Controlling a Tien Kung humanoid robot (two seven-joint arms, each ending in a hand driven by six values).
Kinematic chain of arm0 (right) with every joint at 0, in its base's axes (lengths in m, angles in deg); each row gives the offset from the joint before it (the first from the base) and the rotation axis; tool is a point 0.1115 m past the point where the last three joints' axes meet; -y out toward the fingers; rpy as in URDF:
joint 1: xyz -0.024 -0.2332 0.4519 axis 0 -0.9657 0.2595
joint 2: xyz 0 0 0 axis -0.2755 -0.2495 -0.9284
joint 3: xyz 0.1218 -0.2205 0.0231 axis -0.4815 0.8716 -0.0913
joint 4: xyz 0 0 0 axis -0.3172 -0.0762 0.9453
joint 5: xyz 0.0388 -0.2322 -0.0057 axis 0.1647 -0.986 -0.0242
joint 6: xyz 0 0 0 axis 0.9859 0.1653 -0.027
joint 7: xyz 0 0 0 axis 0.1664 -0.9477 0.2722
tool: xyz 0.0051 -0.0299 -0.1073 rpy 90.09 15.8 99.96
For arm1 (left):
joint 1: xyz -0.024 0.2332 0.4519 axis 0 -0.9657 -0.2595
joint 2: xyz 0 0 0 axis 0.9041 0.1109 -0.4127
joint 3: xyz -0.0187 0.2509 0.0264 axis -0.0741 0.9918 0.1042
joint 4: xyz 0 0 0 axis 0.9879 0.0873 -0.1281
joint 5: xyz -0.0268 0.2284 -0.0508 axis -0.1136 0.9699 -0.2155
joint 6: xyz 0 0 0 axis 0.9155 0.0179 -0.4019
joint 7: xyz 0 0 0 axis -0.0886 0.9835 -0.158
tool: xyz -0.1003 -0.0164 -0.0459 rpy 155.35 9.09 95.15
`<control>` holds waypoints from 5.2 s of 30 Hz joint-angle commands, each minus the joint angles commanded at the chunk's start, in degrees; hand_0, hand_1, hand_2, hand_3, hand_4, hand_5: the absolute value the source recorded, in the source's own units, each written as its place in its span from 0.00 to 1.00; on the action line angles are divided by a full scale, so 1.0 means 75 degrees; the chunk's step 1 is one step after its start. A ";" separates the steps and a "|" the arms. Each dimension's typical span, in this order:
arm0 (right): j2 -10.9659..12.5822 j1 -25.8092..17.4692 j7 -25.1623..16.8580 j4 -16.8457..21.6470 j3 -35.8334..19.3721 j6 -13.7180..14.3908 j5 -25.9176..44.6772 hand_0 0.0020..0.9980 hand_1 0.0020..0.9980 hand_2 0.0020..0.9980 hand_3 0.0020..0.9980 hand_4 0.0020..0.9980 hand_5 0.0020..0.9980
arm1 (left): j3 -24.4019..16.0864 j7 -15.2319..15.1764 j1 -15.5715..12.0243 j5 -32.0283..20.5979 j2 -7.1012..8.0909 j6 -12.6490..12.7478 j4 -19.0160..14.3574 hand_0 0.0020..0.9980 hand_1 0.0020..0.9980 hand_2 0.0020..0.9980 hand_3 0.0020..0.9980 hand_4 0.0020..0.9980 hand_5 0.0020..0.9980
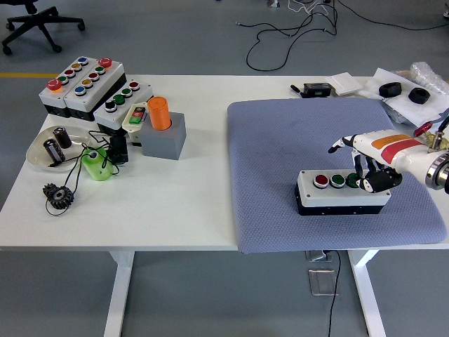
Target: Pick up the button,place it on the desk,press the button,press the button
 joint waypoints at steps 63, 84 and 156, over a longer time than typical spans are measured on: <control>-0.0230 -0.0085 0.0233 0.0110 -0.0013 -0.0265 0.0061 0.16 0.00 0.11 0.73 0.43 0.00 | 0.0321 -0.0035 0.0011 -0.0260 0.0001 -0.0006 0.0000 0.60 0.54 0.50 0.45 0.26 0.98; -0.0513 0.0133 0.0278 -0.0380 0.0612 -0.0271 -0.0016 0.16 0.00 0.11 0.73 0.43 0.00 | 0.0260 -0.0018 0.0016 -0.0186 -0.0012 -0.0009 0.0000 0.60 0.54 0.50 0.45 0.26 0.98; -0.0508 -0.0619 -0.1509 -0.1102 -0.1026 0.3563 1.2365 0.82 0.83 0.88 0.86 0.72 0.49 | 0.0726 -0.0127 0.0026 -0.0642 0.0000 -0.0016 0.0000 0.60 0.54 0.50 0.45 0.26 0.98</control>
